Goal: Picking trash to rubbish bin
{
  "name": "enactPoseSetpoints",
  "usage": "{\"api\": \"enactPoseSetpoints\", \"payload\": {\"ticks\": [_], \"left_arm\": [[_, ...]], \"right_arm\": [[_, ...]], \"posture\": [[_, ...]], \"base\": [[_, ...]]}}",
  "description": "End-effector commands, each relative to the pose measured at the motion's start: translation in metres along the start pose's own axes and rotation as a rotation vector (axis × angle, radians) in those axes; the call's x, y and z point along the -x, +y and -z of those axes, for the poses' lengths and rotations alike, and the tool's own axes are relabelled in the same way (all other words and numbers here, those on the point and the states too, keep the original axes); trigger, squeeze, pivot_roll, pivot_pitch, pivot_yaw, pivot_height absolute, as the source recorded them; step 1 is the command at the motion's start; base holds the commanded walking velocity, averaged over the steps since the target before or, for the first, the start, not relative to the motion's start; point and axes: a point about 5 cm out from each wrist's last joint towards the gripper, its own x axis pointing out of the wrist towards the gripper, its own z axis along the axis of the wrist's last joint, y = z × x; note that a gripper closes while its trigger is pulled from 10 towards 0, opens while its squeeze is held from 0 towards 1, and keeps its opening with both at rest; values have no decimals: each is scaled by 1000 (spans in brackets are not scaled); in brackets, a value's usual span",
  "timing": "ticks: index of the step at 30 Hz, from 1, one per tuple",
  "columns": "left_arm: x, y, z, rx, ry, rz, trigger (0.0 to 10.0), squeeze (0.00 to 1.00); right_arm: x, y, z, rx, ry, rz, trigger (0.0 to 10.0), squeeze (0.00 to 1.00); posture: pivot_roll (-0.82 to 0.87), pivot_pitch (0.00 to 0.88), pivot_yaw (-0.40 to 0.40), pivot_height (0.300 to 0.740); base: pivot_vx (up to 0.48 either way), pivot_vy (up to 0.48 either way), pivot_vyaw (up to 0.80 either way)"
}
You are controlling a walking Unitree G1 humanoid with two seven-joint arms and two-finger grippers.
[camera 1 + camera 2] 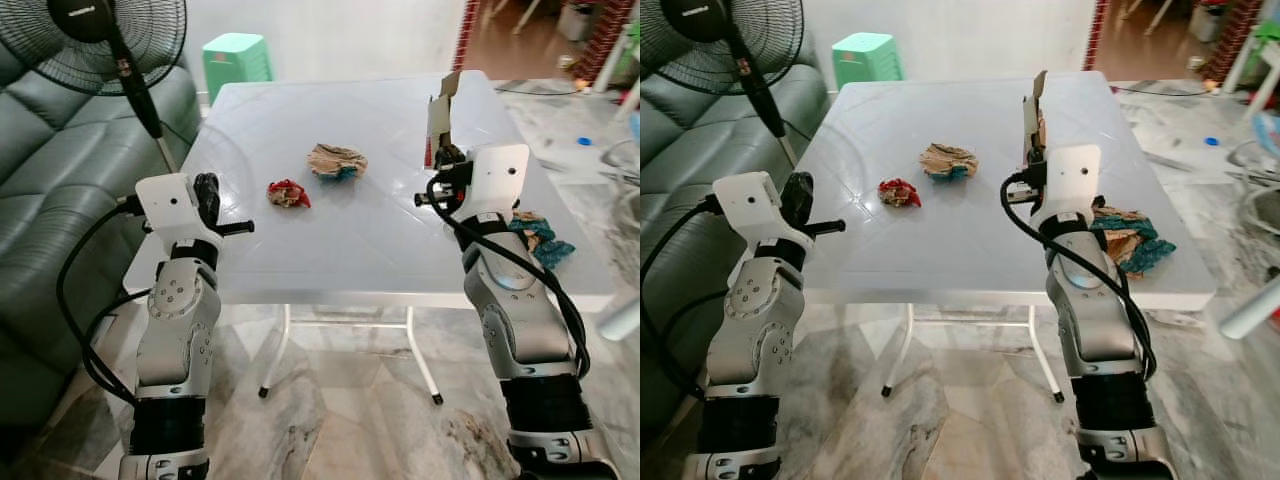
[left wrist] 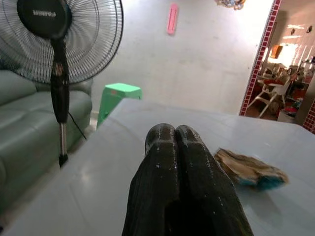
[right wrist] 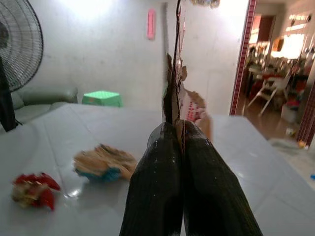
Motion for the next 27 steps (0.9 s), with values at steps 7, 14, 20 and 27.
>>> {"api": "enactPoseSetpoints", "payload": {"ticks": [7,14,20,27], "left_arm": [[-2,-6,0,-3,1,25,10000,0],[-2,-8,-3,-6,-11,41,10000,0],[-3,-9,-3,-6,-13,49,10000,0],[-3,-9,-4,-1,-15,55,10000,0]], "right_arm": [[0,-8,-2,13,-5,24,10000,0],[-1,-9,-2,16,-7,29,10000,0],[-2,-11,-3,20,-12,33,10000,0],[-3,-10,-4,25,-15,35,10000,0]], "posture": [[-35,6,61,740],[-36,3,61,740],[-35,2,61,740],[-36,0,61,740]], "base": [[0,140,-800],[0,0,-800],[0,0,-800],[0,0,-800]]}}
